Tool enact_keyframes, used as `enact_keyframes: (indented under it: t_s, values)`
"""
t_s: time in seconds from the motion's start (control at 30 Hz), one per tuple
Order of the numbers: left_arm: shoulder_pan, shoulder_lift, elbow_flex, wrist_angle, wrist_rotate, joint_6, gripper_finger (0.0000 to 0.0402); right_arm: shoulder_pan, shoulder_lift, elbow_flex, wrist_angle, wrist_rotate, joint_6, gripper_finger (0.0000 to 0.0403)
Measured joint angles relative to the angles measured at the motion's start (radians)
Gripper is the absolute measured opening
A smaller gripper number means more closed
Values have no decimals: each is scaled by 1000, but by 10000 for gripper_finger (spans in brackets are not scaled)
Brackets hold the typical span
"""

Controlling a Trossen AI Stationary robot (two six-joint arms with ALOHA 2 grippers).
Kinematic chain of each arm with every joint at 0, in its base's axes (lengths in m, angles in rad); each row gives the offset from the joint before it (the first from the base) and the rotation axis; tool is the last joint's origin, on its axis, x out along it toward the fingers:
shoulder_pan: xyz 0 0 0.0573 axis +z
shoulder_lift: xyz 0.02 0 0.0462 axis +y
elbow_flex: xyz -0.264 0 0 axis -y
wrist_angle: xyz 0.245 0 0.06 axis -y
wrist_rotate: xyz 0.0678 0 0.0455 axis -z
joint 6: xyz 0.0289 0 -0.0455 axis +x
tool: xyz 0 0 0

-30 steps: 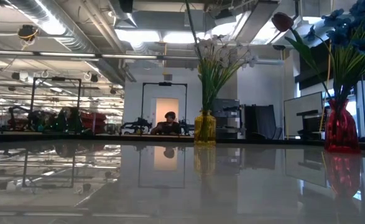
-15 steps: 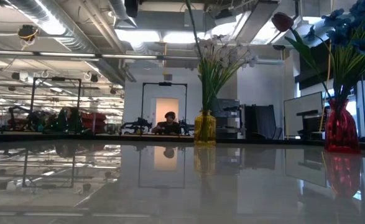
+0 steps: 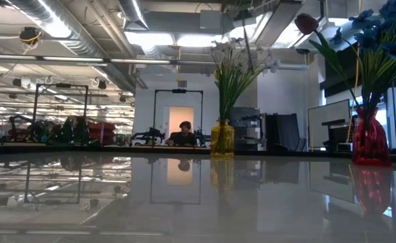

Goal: Sort flowers into vase by color
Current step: Put the pink flower into the red vase

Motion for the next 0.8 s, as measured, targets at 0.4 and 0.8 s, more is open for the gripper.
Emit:
enact_keyframes:
  t_s: [0.4,0.8]
  values:
    - [-36,8,0,-32,0,-55,136,-469,-333,1,-220,9,-57,4]
    - [-6,10,0,-44,0,-98,135,-694,-488,-41,-693,-131,233,3]
